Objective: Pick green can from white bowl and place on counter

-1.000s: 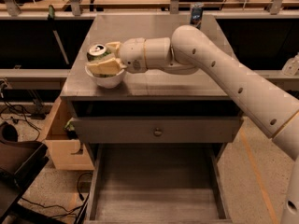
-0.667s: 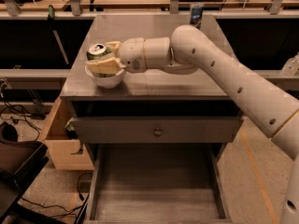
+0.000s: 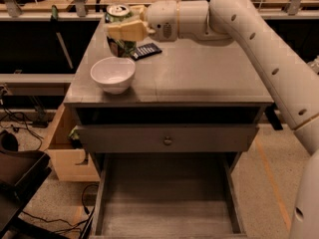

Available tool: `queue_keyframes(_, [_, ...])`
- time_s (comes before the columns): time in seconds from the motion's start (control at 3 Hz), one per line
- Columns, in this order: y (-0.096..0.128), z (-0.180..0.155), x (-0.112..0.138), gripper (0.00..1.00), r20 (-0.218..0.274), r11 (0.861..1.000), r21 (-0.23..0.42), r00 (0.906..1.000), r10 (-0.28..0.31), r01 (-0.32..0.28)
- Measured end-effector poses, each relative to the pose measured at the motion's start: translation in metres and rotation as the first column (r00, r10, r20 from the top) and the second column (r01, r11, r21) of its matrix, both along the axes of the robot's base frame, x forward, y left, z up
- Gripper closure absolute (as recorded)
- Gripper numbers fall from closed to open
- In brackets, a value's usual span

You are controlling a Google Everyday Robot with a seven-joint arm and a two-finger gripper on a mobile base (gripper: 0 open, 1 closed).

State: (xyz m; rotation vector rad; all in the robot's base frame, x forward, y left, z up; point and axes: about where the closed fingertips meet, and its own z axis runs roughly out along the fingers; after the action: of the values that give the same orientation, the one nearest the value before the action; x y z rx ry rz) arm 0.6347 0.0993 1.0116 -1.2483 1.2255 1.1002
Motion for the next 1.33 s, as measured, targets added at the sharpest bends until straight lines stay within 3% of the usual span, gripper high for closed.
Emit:
queue_keyframes(0.33, [-0.046, 0.030, 0.015, 1.00, -0.024, 0.998, 0.031, 0.9984, -0.051, 0.052])
queue_keyframes(0.67, [-0.085, 0.032, 0.034, 1.00, -0.056, 0.987, 0.001, 0.9855, -0.160, 0.160])
queue_keyframes(1.0, [-0.114, 0.016, 0.061, 1.00, -0.104, 0.960, -0.064, 0.9546, -0.279, 0.274])
queue_keyframes(1.33, [-0.147, -0.007, 0.086, 1.00, -0.142, 0.914, -0.132, 0.9053, -0.400, 0.383])
